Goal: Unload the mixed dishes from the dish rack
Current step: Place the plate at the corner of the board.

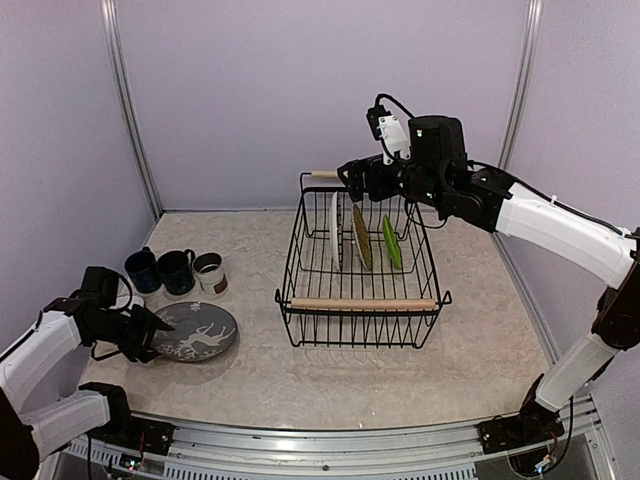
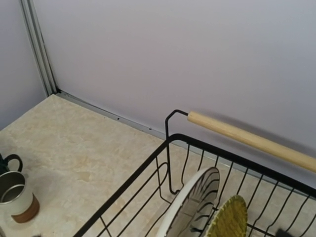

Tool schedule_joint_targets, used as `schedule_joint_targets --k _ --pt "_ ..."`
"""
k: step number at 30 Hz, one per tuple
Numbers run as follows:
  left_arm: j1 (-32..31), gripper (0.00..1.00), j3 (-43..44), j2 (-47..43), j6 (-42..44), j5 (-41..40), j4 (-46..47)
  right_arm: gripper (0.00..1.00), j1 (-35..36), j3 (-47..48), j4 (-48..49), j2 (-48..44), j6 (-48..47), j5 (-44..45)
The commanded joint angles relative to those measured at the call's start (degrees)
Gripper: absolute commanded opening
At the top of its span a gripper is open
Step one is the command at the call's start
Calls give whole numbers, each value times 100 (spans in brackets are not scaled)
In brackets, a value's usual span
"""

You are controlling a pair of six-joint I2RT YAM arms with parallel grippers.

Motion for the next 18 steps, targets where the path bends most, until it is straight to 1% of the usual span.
schedule_joint_targets --k 1,6,8,9,14,18 --pt "27 63 376 -81 -217 -117 -449 100 -16 -76 -113 -95 82 40" --pt "31 82 806 -193 -306 -283 -1203 100 -21 190 -547 121 166 384" --pt "29 96 960 -286 -445 -361 -1471 100 -31 241 -704 206 248 456" --pt "30 98 1020 -318 -491 -373 -1569 100 -41 260 -784 246 314 463" --pt "19 99 1335 -460 -547 -314 -1874 100 -120 289 -1067 399 635 413" --pt "18 99 1617 -499 -358 -230 -1860 100 -250 284 -1202 544 932 188"
